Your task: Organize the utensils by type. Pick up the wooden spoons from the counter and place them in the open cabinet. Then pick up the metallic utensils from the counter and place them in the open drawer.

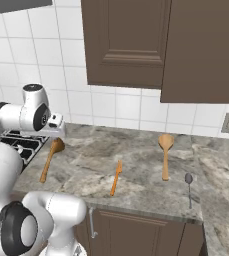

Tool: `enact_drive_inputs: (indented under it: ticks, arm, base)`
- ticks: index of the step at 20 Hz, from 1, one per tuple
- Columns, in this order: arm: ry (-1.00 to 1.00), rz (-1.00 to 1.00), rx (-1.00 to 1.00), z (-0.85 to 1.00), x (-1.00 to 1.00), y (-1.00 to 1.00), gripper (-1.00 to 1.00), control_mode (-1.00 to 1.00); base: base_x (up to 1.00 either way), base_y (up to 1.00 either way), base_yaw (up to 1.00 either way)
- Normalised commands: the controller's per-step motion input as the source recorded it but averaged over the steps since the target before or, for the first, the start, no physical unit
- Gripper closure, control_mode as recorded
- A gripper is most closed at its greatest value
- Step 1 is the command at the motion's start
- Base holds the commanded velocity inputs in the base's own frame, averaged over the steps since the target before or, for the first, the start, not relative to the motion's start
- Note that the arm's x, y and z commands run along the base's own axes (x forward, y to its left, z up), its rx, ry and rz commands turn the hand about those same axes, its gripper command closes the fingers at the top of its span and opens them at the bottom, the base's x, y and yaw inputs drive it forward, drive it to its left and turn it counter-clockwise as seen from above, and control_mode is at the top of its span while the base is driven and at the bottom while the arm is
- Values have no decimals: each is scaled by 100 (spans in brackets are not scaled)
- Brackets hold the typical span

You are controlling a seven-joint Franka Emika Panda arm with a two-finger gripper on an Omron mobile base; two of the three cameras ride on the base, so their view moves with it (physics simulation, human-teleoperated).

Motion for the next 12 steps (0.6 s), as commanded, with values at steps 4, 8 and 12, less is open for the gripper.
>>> enact_drive_inputs:
  ticks: [4, 8, 12]
  arm:
    - [9, 4, 1, -75, 0, 26, -100, -100]
    - [3, 5, 0, -72, 0, 20, -100, -100]
    - [1, 4, 0, -64, 1, 13, -100, -100]
  base:
    - [0, 0, 0]
    - [0, 0, 0]
    - [0, 0, 0]
